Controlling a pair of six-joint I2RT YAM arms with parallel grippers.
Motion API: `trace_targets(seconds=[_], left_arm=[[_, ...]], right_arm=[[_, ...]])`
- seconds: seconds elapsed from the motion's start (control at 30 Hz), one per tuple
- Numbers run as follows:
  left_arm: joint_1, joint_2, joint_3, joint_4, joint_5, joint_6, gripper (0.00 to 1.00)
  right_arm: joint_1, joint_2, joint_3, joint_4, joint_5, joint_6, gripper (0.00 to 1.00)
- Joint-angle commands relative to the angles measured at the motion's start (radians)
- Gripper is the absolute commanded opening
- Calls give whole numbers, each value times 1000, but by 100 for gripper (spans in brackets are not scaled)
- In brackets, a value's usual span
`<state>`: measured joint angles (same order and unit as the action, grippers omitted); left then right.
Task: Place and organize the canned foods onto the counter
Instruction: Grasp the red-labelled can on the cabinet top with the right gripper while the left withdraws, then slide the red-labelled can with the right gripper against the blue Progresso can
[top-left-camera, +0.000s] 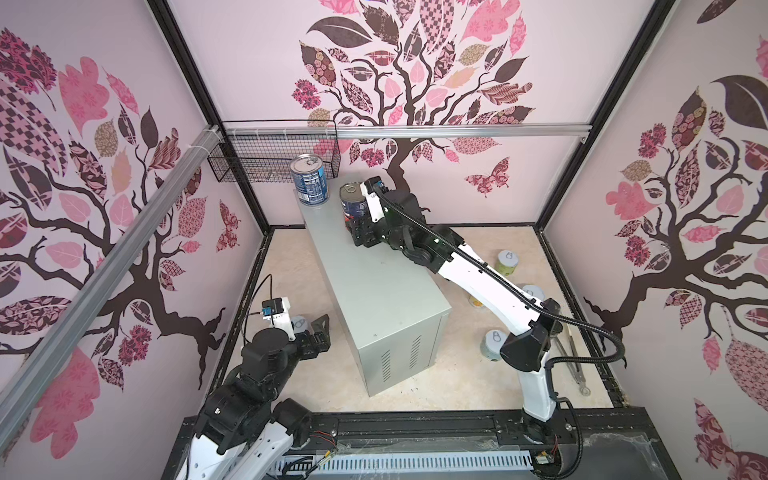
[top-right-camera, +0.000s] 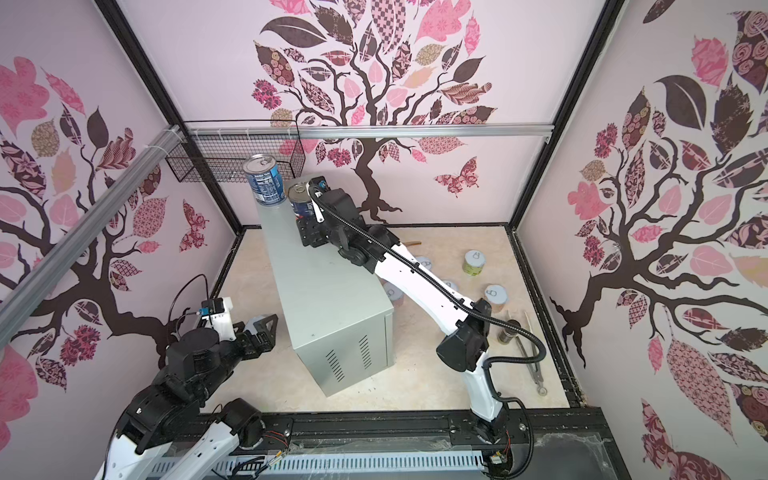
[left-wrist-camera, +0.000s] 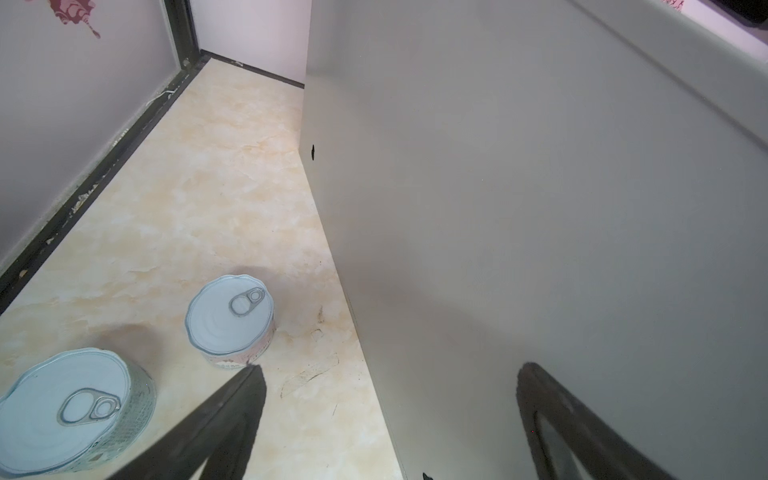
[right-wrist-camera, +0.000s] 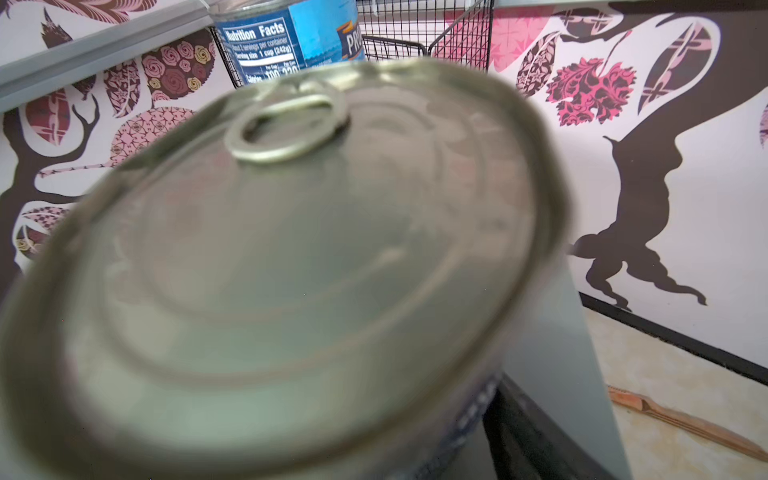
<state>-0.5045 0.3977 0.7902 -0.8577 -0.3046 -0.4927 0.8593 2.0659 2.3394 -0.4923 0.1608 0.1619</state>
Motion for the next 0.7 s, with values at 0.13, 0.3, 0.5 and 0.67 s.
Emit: trace_targets(seconds=[0.13,0.3,0.5,0.67], left_arm=[[-20,-12,12,19,-11,16,98],[-24,-7,9,22,-12,16,98],[-26,6,7,23,-15,16,98],[-29,20,9,20,-17,16,98]], right_arm=[[-43,109,111,3,-3,-21,76],[-77,140,126,54,-87,-18,75],[-103,191,145,124,-180,-23,72],[-120,235,160,185,-235,-35,69]])
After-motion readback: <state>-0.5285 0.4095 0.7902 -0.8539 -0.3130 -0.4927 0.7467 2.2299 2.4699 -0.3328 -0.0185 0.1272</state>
